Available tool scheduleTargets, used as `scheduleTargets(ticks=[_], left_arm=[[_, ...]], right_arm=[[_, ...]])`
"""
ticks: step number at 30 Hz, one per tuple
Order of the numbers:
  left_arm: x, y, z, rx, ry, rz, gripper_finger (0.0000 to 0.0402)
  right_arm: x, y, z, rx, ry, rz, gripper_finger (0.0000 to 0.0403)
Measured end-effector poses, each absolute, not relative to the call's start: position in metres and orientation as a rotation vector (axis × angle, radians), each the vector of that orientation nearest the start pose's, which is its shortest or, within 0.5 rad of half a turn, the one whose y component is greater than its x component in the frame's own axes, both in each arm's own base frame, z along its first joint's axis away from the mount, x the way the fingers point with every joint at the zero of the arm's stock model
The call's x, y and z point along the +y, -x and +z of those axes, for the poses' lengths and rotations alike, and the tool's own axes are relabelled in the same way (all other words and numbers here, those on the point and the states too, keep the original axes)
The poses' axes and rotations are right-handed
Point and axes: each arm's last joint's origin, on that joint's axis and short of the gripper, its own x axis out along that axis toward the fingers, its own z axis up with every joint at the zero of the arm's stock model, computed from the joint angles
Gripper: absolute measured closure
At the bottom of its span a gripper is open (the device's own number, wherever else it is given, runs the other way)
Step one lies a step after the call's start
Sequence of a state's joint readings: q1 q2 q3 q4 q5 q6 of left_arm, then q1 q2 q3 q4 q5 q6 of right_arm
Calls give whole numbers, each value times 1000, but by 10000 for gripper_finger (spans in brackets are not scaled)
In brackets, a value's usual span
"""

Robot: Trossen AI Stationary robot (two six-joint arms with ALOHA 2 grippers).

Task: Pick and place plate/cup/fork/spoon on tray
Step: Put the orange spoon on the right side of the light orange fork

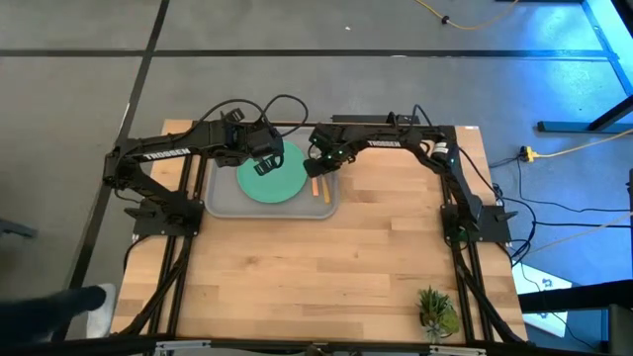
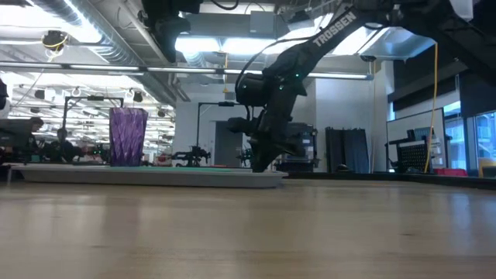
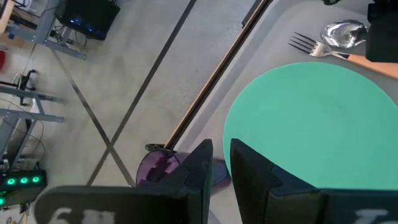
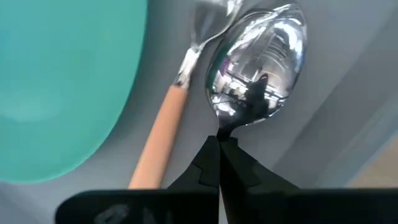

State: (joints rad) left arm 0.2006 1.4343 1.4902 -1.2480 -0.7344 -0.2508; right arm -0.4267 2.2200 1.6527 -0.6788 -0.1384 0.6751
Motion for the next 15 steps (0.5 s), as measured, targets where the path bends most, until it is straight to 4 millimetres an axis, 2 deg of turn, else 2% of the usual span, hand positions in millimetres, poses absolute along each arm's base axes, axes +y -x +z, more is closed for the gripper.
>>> scheduleTargets(ticks=[7,15], left_arm=[[71,-249,356,1072,-119,956,351],[71,-249,356,1072,-119,956,351]], right_arm=[[-185,-408,143,1087,-915,-686,403],[-186,-403,155,1125,-879,-756,403]])
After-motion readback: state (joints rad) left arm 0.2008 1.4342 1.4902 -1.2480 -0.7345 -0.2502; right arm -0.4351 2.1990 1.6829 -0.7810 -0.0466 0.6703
